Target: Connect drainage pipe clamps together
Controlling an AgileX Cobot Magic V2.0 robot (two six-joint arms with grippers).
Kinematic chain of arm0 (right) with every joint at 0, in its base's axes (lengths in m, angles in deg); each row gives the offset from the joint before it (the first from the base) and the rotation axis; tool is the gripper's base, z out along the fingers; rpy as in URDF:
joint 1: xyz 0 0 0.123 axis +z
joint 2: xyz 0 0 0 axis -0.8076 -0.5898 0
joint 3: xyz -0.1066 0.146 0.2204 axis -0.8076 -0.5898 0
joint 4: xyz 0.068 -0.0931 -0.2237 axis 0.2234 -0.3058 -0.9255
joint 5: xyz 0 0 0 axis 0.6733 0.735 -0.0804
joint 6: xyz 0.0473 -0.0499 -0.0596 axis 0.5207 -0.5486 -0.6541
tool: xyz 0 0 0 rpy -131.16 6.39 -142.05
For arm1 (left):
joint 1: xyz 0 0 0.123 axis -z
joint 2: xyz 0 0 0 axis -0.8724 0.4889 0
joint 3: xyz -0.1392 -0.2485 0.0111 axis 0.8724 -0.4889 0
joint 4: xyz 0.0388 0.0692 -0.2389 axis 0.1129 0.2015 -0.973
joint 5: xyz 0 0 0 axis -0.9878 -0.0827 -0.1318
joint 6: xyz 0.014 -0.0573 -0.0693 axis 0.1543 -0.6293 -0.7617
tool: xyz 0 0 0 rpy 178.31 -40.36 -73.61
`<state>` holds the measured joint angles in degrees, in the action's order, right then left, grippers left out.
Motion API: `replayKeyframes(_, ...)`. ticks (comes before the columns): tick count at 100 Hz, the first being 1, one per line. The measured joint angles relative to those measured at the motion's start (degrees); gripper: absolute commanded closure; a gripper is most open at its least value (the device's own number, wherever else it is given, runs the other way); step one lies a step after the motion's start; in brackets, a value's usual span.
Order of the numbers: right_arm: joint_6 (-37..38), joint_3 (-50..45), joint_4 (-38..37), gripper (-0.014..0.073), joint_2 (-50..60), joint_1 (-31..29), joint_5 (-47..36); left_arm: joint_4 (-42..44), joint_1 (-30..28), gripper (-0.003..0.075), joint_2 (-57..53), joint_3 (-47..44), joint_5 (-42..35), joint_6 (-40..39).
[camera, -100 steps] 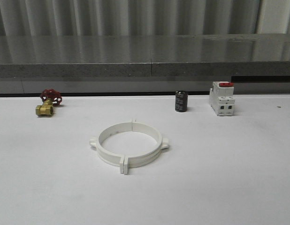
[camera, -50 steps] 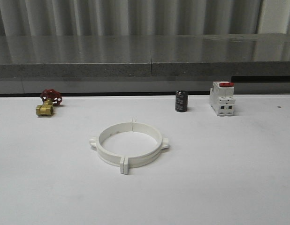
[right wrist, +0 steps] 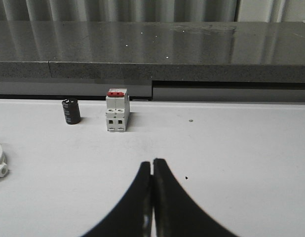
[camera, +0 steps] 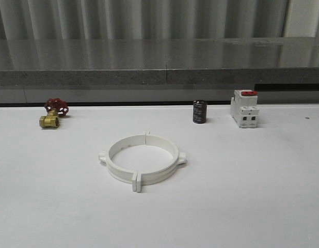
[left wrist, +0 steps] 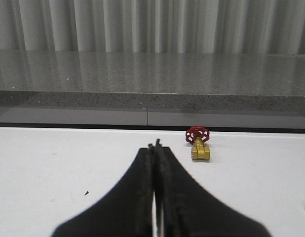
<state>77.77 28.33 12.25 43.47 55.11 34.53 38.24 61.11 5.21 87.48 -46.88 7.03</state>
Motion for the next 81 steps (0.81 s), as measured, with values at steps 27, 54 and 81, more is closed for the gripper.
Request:
replayKeyframes(27, 0.0, 0.0, 0.0, 0.0662, 0.0, 0.0, 0.0, 0.1, 0.0, 0.0740, 0.0, 0.0, -0.4, -0.1)
replayKeyframes(54, 0.0, 0.0, 0.0, 0.0662, 0.0, 0.0, 0.0, 0.2, 0.0, 0.0740, 0.0, 0.0, -0.5, -0.1)
replayKeyframes(81, 0.0, 0.0, 0.0, 0.0662, 0.0, 0.0, 0.0, 0.2, 0.0, 0.0740, 0.0, 0.0, -0.5, -0.1)
